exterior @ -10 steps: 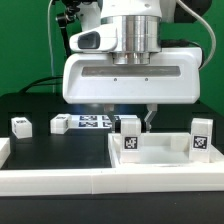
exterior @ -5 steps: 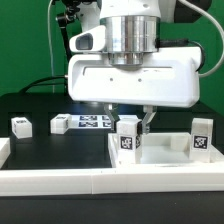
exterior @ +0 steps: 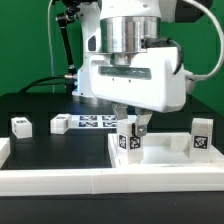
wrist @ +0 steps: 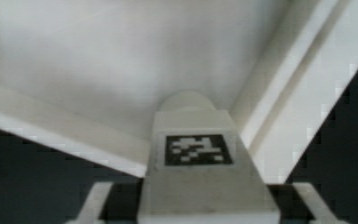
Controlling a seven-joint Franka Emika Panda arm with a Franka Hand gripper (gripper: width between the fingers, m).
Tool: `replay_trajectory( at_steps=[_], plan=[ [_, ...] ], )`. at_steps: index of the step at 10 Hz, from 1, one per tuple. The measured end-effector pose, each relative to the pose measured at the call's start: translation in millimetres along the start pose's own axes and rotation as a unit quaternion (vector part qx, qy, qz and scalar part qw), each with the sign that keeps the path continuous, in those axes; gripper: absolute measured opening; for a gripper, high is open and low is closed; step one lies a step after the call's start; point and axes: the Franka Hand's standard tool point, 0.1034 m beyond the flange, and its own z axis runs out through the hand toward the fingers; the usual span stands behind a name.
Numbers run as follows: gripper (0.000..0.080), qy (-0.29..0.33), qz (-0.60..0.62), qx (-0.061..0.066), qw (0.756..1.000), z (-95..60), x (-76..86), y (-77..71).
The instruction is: Assemble square table
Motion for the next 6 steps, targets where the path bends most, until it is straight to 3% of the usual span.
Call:
replay_trajectory(
  at_steps=[6],
  plan=[
    [0.0291,-0.011,0.203,0.005,0.979,0.0,0.3,-0.8]
  ],
)
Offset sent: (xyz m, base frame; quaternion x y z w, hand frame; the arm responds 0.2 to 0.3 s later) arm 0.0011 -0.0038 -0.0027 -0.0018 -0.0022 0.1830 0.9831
